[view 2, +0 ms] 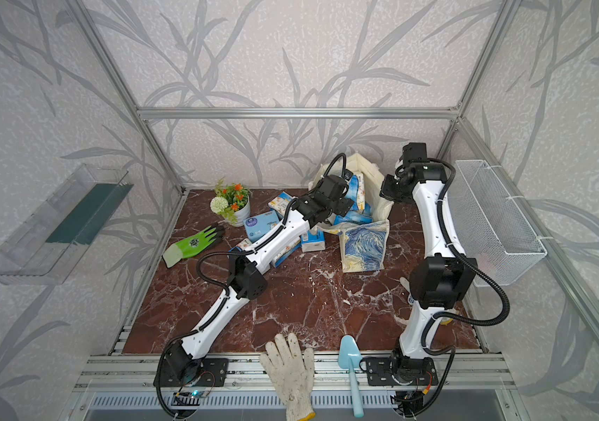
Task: Put tissues into the canvas bag
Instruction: Place the pack of facial tissues in the canvas bag.
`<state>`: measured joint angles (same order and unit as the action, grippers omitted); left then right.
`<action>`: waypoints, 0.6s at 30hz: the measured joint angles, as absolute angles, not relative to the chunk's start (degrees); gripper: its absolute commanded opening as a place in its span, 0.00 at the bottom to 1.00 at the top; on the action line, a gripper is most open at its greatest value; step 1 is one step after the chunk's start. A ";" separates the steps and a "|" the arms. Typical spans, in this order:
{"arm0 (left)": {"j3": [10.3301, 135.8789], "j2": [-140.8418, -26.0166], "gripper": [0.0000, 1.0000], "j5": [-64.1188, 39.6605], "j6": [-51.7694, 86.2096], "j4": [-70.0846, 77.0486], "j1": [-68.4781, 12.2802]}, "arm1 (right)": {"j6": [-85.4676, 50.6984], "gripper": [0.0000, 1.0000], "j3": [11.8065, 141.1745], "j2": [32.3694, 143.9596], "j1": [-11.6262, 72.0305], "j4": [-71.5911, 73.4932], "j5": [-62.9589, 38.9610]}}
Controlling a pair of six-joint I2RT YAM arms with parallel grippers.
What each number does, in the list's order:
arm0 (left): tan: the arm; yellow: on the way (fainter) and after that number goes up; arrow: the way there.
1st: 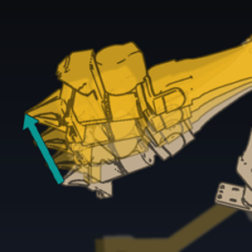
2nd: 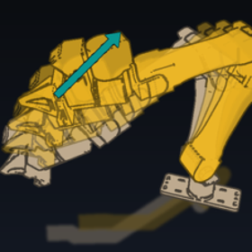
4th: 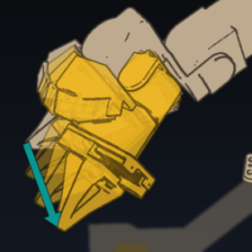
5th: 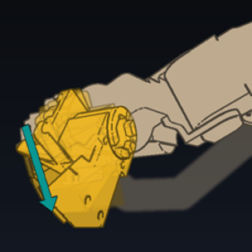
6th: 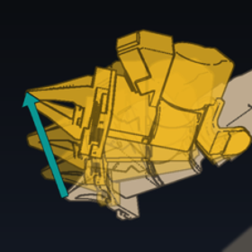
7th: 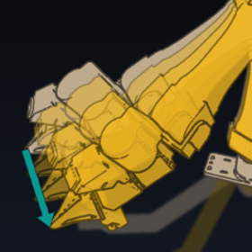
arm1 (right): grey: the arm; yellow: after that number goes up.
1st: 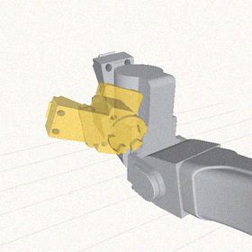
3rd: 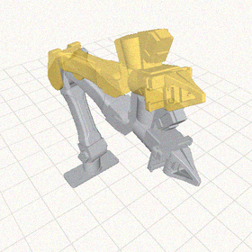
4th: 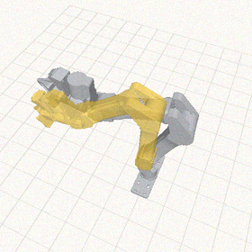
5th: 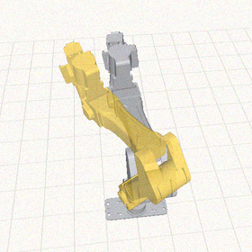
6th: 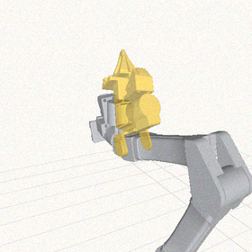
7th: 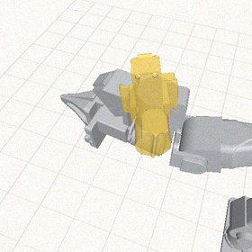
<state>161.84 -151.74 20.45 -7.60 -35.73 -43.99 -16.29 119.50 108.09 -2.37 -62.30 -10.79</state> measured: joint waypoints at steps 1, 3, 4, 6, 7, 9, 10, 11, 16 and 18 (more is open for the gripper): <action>161.84 -151.24 0.99 20.99 -7.84 -35.73 -43.79 | -16.29 0.00 119.50 108.09 -2.37 -62.28 -10.79; 161.84 -150.21 0.99 21.85 -7.99 -35.75 -43.46 | -16.29 0.00 119.48 108.09 -2.37 -62.30 -10.79; 161.84 -149.56 0.99 22.06 -7.99 -35.81 -43.27 | -16.29 0.00 119.48 108.09 -2.37 -62.28 -10.76; 161.86 -148.27 0.99 22.04 -7.94 -36.16 -42.96 | -16.29 0.00 119.42 108.09 -2.37 -62.30 -10.76; 161.86 -147.48 0.99 21.89 -7.92 -36.67 -42.87 | -16.29 0.00 119.42 108.09 -2.37 -62.30 -10.76; 161.84 -145.73 0.99 20.84 -7.84 -37.95 -42.76 | -16.27 0.00 119.42 108.09 -2.37 -62.30 -10.74; 161.86 -144.62 0.99 19.97 -7.81 -38.70 -42.74 | -16.27 0.00 119.42 108.09 -2.37 -62.30 -10.74; 161.84 -143.61 0.99 19.29 -7.81 -39.38 -42.74 | -16.29 0.00 119.42 108.09 -2.37 -62.30 -10.74; 161.84 -136.35 0.99 15.94 -8.40 -44.45 -42.74 | -16.32 0.00 119.83 108.27 -2.35 -62.50 -10.81; 161.82 -133.29 0.99 14.70 -8.69 -47.81 -42.24 | -16.32 0.00 121.08 108.92 -2.37 -62.92 -10.92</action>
